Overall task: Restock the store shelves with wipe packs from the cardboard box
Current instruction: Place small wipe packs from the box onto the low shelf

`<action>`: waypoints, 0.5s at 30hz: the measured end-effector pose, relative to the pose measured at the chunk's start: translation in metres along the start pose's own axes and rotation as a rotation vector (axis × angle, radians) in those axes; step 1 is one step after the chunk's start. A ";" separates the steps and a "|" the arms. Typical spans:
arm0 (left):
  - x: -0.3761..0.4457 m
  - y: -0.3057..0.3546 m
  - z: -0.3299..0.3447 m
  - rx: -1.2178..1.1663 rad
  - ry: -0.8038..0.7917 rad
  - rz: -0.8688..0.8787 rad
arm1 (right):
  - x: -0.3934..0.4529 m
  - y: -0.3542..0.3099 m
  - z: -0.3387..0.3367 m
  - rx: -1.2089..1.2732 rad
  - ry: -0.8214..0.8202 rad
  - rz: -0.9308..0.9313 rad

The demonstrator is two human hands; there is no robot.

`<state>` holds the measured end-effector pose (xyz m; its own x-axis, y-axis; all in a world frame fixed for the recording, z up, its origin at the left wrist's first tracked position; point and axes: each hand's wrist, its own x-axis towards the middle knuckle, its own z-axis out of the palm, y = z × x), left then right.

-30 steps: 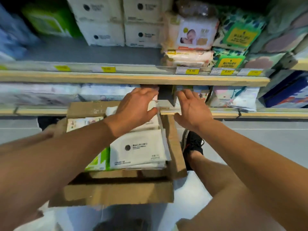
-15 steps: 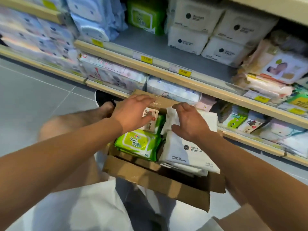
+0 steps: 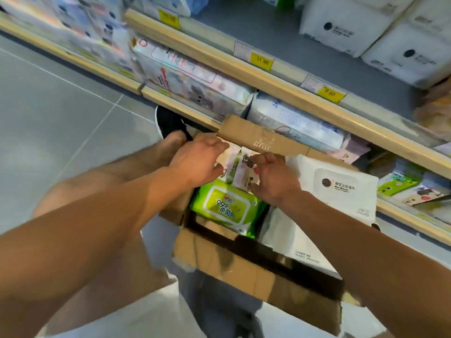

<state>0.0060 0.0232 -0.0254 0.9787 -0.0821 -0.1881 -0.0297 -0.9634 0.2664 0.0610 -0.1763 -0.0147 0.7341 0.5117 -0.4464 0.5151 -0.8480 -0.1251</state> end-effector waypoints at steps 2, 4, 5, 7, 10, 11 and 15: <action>0.012 -0.007 0.013 -0.009 -0.029 -0.016 | 0.013 0.001 0.008 -0.020 -0.018 0.026; 0.023 -0.011 0.025 0.002 -0.051 -0.026 | 0.025 0.001 0.016 -0.031 -0.027 0.042; 0.028 -0.013 0.030 0.002 -0.061 -0.028 | 0.030 0.001 0.019 -0.040 -0.028 0.046; 0.038 -0.017 0.040 -0.002 -0.088 -0.030 | 0.038 0.001 0.025 -0.045 -0.030 0.050; 0.048 -0.021 0.052 0.026 -0.112 -0.033 | 0.048 0.000 0.032 -0.079 -0.006 0.060; 0.050 -0.022 0.055 0.047 -0.119 -0.027 | 0.051 0.001 0.036 -0.090 0.009 0.063; 0.054 -0.027 0.061 0.040 -0.122 -0.022 | 0.058 0.001 0.045 -0.137 0.053 0.074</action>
<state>0.0468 0.0289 -0.1007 0.9474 -0.0886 -0.3076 -0.0186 -0.9745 0.2236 0.0845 -0.1537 -0.0810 0.7928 0.4579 -0.4022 0.5114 -0.8588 0.0303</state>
